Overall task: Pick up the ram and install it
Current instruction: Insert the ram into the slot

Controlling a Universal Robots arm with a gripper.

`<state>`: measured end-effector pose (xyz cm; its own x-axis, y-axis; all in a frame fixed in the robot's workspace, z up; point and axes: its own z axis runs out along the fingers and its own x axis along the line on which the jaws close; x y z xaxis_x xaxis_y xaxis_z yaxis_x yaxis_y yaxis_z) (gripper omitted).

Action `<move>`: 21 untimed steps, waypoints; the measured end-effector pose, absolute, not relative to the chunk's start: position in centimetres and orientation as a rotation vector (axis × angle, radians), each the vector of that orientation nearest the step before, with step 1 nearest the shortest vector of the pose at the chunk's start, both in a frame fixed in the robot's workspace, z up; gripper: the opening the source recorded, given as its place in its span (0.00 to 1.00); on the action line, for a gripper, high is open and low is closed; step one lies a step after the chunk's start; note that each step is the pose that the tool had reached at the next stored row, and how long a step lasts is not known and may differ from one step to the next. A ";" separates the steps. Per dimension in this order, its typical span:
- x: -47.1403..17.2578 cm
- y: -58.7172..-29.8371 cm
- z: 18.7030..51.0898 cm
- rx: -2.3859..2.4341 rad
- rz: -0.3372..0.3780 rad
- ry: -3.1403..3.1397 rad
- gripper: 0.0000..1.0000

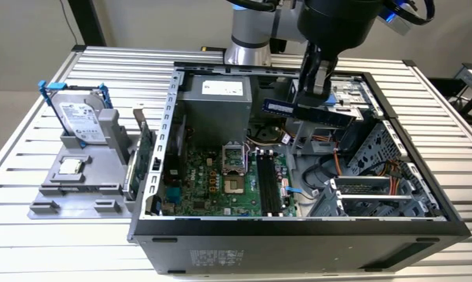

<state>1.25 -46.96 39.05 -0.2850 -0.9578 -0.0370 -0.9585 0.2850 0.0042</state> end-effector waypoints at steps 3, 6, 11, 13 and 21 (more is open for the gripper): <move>1.2 -47.0 39.1 -1.824 0.039 2.524 0.00; 1.3 -47.0 39.0 -1.762 0.038 2.567 0.00; 1.3 -47.0 39.0 -1.665 0.036 2.629 0.00; 1.3 -47.0 39.0 -1.632 0.036 2.650 0.00; 1.3 -47.0 39.0 -1.507 0.034 2.722 0.00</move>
